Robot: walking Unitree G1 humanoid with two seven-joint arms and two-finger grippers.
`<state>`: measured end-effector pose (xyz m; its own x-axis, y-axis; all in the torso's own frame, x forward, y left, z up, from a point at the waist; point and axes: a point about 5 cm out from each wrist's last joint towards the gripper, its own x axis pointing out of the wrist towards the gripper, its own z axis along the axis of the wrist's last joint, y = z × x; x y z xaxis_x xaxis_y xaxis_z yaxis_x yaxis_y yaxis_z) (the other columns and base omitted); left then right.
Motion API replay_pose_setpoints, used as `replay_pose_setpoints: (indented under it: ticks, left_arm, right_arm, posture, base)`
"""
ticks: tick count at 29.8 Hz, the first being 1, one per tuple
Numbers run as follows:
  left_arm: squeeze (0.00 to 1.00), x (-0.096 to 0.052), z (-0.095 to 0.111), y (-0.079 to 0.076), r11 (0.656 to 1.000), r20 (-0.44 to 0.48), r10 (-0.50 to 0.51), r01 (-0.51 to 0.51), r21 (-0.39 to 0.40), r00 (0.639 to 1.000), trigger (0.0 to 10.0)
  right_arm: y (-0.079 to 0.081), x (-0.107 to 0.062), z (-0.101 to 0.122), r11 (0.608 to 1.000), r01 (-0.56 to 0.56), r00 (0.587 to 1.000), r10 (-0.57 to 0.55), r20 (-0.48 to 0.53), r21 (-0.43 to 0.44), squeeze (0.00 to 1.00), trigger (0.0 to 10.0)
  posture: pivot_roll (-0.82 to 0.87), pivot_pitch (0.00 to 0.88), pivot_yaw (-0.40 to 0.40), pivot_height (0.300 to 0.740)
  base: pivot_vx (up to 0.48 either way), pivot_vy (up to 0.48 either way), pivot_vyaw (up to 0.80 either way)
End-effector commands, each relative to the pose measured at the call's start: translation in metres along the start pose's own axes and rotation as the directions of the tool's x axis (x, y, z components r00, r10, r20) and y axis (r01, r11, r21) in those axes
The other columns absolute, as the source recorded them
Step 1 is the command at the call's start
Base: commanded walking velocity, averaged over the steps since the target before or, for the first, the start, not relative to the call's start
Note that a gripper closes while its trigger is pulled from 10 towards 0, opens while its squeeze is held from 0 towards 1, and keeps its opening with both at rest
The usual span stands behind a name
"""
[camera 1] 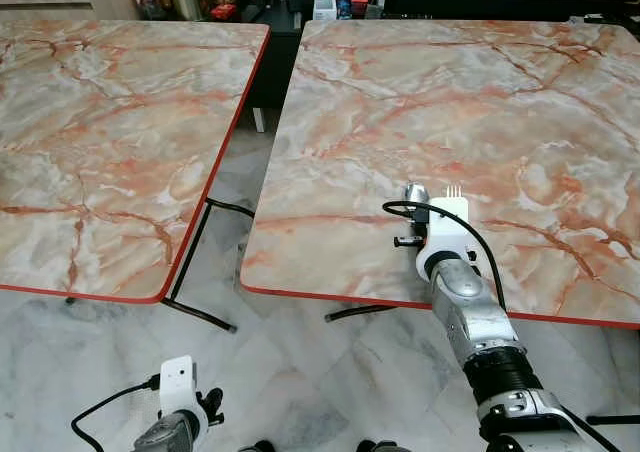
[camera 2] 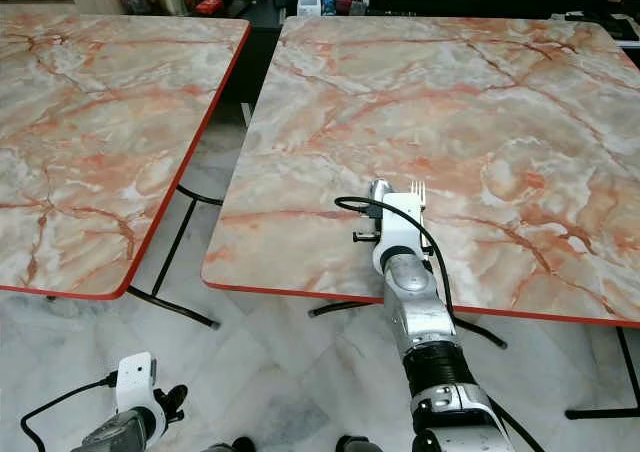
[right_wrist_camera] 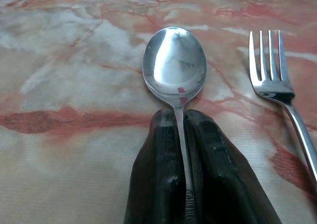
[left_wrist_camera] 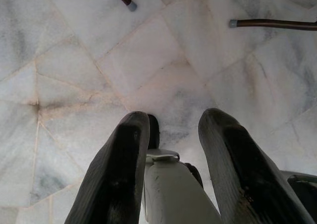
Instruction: Setting the table
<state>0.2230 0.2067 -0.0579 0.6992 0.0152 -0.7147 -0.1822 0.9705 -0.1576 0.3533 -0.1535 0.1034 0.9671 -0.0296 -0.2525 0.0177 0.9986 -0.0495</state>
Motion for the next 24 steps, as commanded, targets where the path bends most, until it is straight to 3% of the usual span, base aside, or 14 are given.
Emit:
replay_pose_setpoints:
  ticks: [1,3,4,6,11,13,16,24]
  left_arm:
    - [0.0,-0.003,-0.01,0.006,1.0,-0.032,0.023,-0.023,0.016,0.999,10.0]
    - [0.0,-0.003,-0.01,0.006,0.999,-0.033,0.027,-0.027,0.022,0.999,10.0]
    - [0.0,-0.003,-0.01,0.007,0.999,-0.031,0.027,-0.026,0.034,0.999,10.0]
    - [0.0,-0.003,-0.009,0.007,0.999,-0.031,0.026,-0.025,0.043,0.999,10.0]
    - [0.0,-0.003,-0.009,0.008,0.999,-0.036,0.033,-0.032,0.037,0.999,10.0]
    - [0.0,-0.003,-0.009,0.008,0.999,-0.037,0.033,-0.032,0.038,0.999,10.0]
    - [0.0,-0.003,-0.01,0.01,0.999,-0.046,0.04,-0.039,0.035,0.998,10.0]
    - [0.0,-0.004,-0.012,0.012,0.998,-0.051,0.049,-0.047,0.032,0.997,10.0]
  right_arm:
    - [-0.001,-0.003,-0.002,1.0,0.0,1.0,0.0,0.024,0.014,0.0,0.0]
    - [-0.002,-0.004,0.003,1.0,0.008,0.998,-0.008,0.056,0.001,0.0,0.0]
    - [-0.004,-0.005,0.012,1.0,0.028,0.992,-0.027,0.123,-0.007,0.0,10.0]
    - [-0.005,-0.006,0.022,0.999,0.035,0.984,-0.041,0.172,0.04,0.0,10.0]
    - [-0.003,-0.01,0.046,0.999,0.017,0.954,-0.025,0.298,0.03,0.0,10.0]
    - [-0.003,-0.01,0.047,0.999,0.015,0.952,-0.023,0.304,0.031,0.0,10.0]
    - [-0.003,-0.012,0.057,1.0,0.02,0.935,-0.017,0.354,-0.006,0.0,10.0]
    - [-0.003,-0.012,0.062,1.0,0.03,0.93,-0.029,0.366,0.003,0.0,10.0]
  posture:
    - [-0.06,0.138,0.035,0.74]
    - [-0.05,0.135,0.038,0.74]
    - [-0.05,0.132,0.039,0.74]
    - [-0.05,0.132,0.041,0.74]
    - [-0.05,0.143,0.043,0.74]
    - [-0.05,0.143,0.043,0.74]
    - [-0.04,0.148,0.044,0.74]
    - [-0.04,0.152,0.042,0.74]
  base:
    - [0.0,0.0,0.0]
    - [0.0,0.0,0.0]
    - [0.0,0.0,0.0]
    - [0.0,0.0,0.0]
    - [0.0,0.0,0.0]
    - [0.0,0.0,0.0]
    - [0.0,0.48,0.0]
    - [0.0,0.48,0.0]
